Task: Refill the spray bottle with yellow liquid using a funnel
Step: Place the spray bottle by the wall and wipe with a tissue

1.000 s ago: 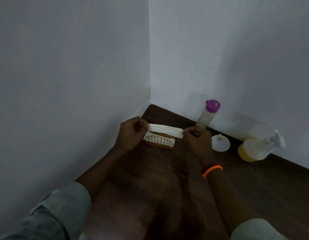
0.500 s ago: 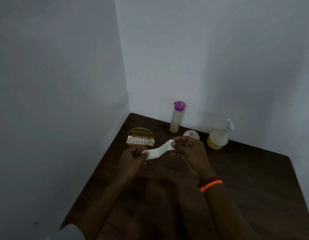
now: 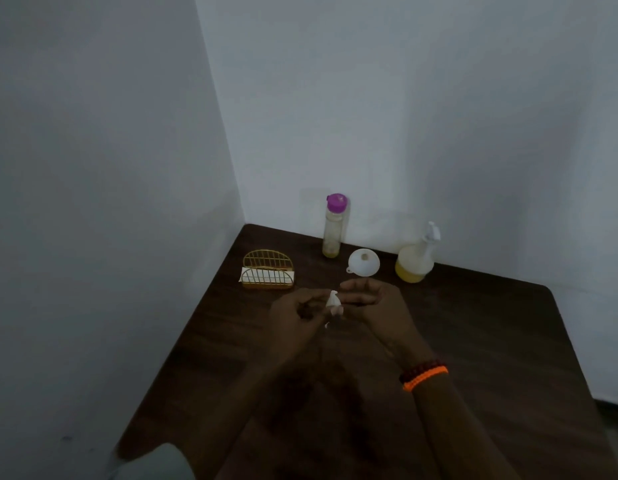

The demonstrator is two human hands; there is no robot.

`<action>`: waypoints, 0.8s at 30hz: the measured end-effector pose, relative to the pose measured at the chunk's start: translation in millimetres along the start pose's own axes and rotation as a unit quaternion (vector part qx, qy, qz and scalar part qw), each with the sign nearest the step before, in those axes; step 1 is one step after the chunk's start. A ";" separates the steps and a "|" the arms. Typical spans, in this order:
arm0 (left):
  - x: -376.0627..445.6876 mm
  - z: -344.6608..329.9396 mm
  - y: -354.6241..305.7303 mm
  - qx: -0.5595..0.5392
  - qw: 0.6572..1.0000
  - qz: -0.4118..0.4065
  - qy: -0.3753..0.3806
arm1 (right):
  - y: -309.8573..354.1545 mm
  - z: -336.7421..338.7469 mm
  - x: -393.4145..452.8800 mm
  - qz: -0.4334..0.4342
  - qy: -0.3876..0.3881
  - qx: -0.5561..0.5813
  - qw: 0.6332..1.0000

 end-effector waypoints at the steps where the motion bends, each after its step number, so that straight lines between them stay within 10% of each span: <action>1: -1.6 -0.7 -4.3 0.009 1.000 -0.012 0.003 | 2.4 0.2 -1.2 0.006 0.004 -0.013 1.000; 11: -1.0 1.5 6.2 0.006 1.000 0.016 -0.011 | 16.7 7.1 -2.2 0.030 0.042 -0.105 0.993; 24: -6.2 -29.7 -24.2 0.026 0.985 -0.086 0.146 | 5.9 -2.8 3.9 0.020 0.157 -0.244 0.957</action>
Point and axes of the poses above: each hand's wrist, its own x-axis towards the middle knuckle, its own z-axis out of the back of the hand, y = z × x, the point moved 10 cm from there along x, towards the middle knuckle, and after that the axes turned 11 degrees about x, right-handed, at the moved point
